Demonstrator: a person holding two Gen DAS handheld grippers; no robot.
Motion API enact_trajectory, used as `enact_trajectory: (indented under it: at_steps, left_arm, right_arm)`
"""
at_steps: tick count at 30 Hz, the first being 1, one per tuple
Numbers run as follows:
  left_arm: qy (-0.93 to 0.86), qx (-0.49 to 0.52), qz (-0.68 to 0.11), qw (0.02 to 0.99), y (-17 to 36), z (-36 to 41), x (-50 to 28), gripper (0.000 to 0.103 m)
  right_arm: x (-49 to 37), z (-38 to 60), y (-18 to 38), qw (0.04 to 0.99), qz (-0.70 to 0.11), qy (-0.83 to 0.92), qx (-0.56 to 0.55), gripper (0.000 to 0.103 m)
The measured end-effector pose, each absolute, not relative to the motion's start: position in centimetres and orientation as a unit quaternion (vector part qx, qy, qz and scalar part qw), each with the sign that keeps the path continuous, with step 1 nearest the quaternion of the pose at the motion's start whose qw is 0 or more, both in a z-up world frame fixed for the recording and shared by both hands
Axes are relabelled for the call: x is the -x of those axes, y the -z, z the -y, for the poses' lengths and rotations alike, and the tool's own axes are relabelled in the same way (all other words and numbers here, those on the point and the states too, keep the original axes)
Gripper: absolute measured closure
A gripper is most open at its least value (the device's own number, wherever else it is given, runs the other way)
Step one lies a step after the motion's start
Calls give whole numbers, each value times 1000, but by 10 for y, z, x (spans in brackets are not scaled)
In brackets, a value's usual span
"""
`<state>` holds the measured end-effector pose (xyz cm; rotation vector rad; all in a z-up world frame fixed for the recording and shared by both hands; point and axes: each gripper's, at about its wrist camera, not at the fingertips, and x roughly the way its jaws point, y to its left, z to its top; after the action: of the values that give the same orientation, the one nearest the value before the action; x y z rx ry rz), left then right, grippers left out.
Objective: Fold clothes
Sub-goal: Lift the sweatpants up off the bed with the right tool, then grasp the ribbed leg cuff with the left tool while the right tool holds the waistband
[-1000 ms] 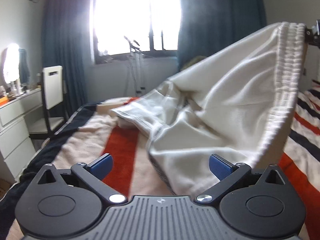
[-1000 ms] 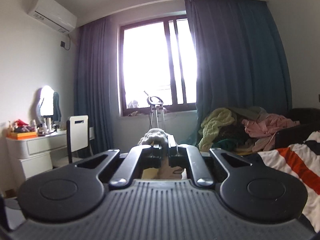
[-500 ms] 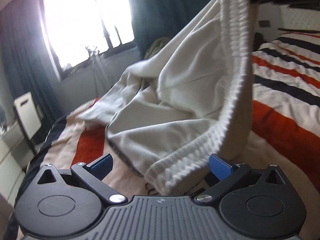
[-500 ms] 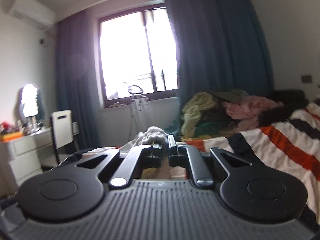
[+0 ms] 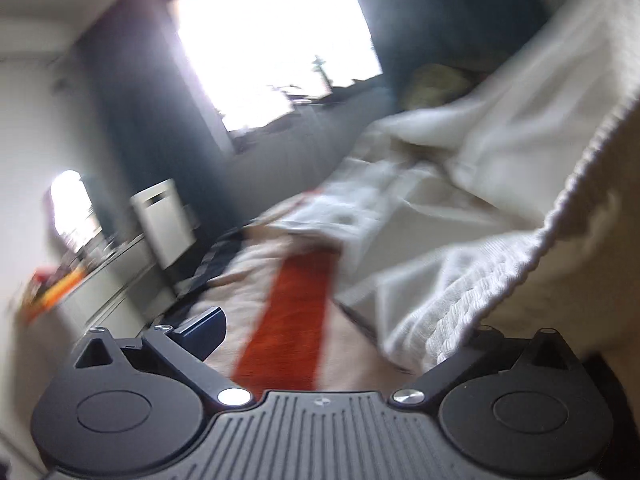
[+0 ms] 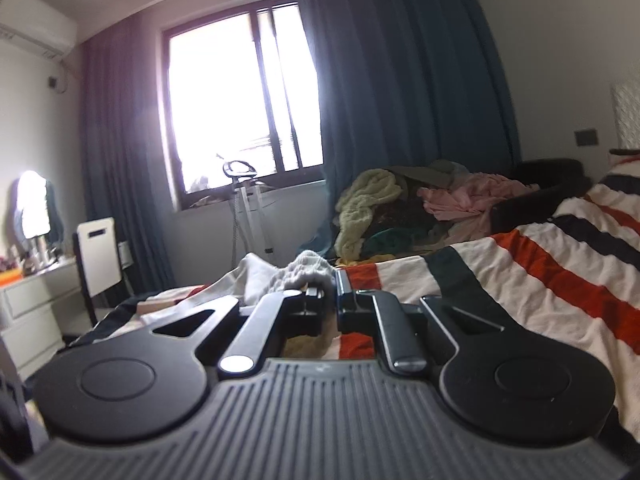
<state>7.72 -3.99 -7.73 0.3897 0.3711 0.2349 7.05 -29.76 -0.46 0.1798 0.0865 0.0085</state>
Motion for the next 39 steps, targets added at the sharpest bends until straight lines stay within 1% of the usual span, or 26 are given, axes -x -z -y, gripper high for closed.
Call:
enact_trajectory:
  at_steps: [4, 7, 9, 11, 13, 15, 18, 21, 23, 25, 27, 29, 31, 35, 37, 39]
  left_arm:
    - [-179, -161, -125, 963, 47, 19, -70, 0]
    - [-214, -126, -93, 964, 16, -4, -64, 0]
    - [-212, -107, -91, 967, 0, -18, -57, 0]
    - [-209, -107, -120, 965, -5, -25, -58, 0]
    - [-196, -110, -185, 957, 6, -29, -62, 0]
    - [-189, -121, -250, 942, 21, -32, -62, 1]
    - [-153, -76, -328, 929, 31, -42, -56, 1]
    - [-120, -9, -347, 930, 21, -55, -33, 1]
    - [-93, 31, -350, 932, 10, -64, -19, 0]
    - [-62, 64, -346, 934, 2, -69, -4, 0]
    - [-26, 94, -344, 934, -8, -76, 6, 0]
    - [10, 122, -342, 932, -14, -83, 11, 0]
    - [38, 141, -356, 923, -11, -85, -3, 0]
    - [45, 159, -394, 904, 6, -89, -50, 0]
    - [40, 163, -407, 898, 16, -93, -76, 1]
    - [36, 175, -416, 892, 28, -98, -94, 2]
  right_arm:
    - [-62, 288, 5, 995, -52, -21, -80, 93]
    - [-56, 281, 14, 991, -89, -46, -87, 93]
    - [-53, 270, 23, 988, -127, -53, -65, 92]
    - [-53, 260, 34, 981, -175, -58, -55, 91]
    - [-52, 252, 46, 972, -220, -63, -54, 90]
    - [-50, 248, 53, 965, -246, -70, -57, 90]
    - [-48, 251, 56, 955, -272, -82, -79, 90]
    - [-43, 261, 55, 945, -291, -98, -113, 89]
    - [-38, 267, 53, 938, -296, -115, -137, 81]
    - [-30, 276, 47, 934, -282, -134, -174, 57]
    - [-26, 284, 41, 928, -263, -155, -213, 47]
    - [-31, 288, 36, 926, -256, -153, -231, 47]
    - [-42, 290, 32, 925, -259, -139, -240, 46]
    - [-78, 299, 31, 916, -283, -102, -267, 46]
    - [-96, 308, 36, 905, -296, -92, -292, 46]
    - [-113, 313, 45, 900, -310, -83, -295, 46]
